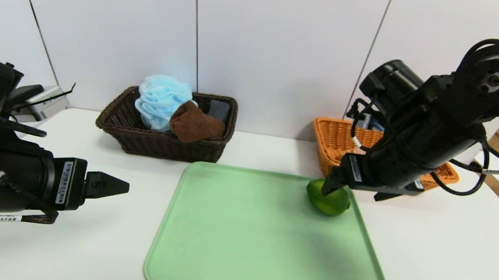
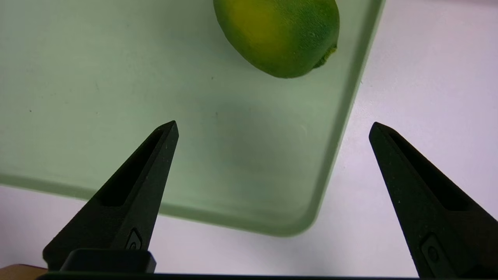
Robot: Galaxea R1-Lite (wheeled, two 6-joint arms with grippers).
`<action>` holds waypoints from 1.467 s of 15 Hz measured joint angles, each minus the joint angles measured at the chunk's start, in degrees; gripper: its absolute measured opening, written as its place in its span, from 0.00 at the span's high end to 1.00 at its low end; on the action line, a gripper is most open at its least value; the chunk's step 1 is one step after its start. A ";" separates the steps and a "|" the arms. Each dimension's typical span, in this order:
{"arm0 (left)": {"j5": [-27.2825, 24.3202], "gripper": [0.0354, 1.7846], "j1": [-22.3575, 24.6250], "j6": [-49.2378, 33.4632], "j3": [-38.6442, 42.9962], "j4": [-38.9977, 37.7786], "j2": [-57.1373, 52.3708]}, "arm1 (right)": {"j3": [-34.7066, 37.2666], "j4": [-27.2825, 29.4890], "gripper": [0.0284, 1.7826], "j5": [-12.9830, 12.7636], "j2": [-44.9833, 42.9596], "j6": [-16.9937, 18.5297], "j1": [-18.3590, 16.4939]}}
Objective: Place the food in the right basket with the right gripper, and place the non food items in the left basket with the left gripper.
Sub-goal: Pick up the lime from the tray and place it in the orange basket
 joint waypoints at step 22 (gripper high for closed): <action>-0.21 0.06 0.01 -0.27 -0.17 0.00 1.29 | 13.84 -18.65 0.05 3.77 -1.24 -13.58 -3.46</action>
